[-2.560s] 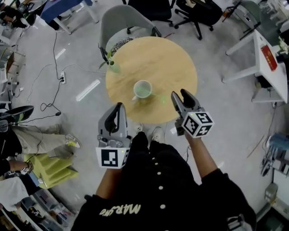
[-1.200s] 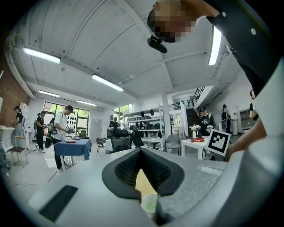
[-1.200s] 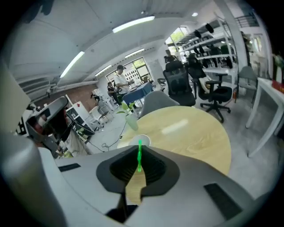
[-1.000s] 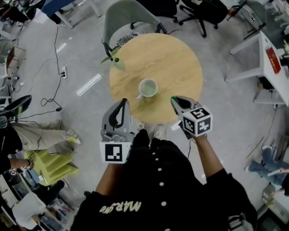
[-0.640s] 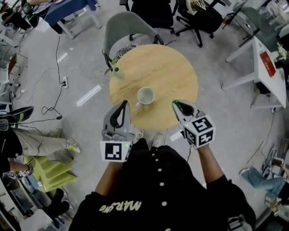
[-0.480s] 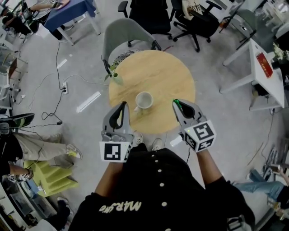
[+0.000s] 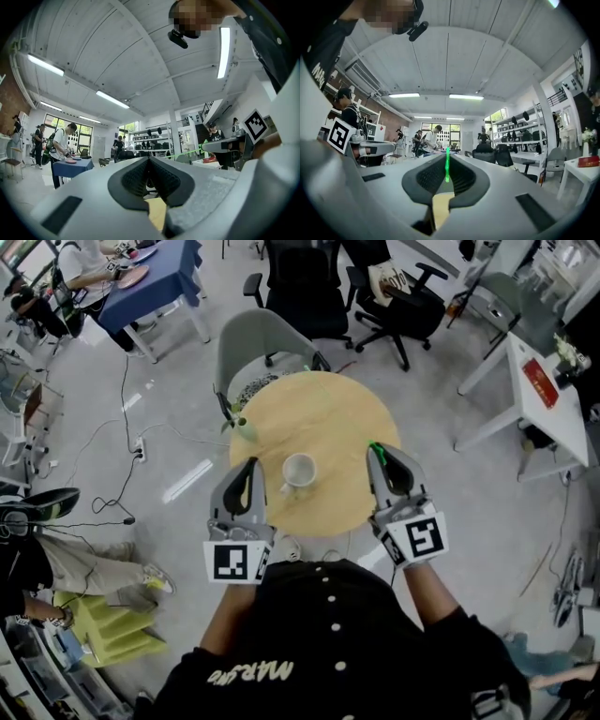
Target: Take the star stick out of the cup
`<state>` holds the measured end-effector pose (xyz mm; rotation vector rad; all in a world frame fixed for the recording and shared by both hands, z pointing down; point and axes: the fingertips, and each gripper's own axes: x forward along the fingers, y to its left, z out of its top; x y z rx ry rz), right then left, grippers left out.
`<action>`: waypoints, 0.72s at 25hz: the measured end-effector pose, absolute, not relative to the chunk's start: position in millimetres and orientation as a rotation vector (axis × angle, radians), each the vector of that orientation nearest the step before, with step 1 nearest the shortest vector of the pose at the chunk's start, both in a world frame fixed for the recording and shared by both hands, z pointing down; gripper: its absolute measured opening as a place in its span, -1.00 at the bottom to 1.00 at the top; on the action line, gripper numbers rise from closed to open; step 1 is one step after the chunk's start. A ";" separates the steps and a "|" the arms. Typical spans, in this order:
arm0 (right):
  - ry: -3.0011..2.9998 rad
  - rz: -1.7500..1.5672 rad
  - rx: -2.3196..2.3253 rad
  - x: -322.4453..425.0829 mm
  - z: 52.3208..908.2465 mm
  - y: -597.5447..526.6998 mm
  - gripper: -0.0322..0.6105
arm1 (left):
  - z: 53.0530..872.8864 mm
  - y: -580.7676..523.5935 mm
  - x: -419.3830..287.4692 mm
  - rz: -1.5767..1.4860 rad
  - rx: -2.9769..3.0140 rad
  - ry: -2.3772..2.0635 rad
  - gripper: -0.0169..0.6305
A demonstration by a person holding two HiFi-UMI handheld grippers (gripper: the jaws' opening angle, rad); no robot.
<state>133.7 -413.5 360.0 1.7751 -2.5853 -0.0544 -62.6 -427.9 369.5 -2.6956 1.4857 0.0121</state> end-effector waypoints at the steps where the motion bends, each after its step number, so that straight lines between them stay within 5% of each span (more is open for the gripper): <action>1: -2.585 -0.076 1.796 135.1 353.4 -413.4 -0.83 | 365.8 -428.4 -64.2 0.022 -2.690 1.484 -0.97; 18: -2.583 -0.246 1.885 135.4 318.0 -418.1 -0.84 | 341.0 -435.9 -81.0 0.053 -2.612 1.488 -0.97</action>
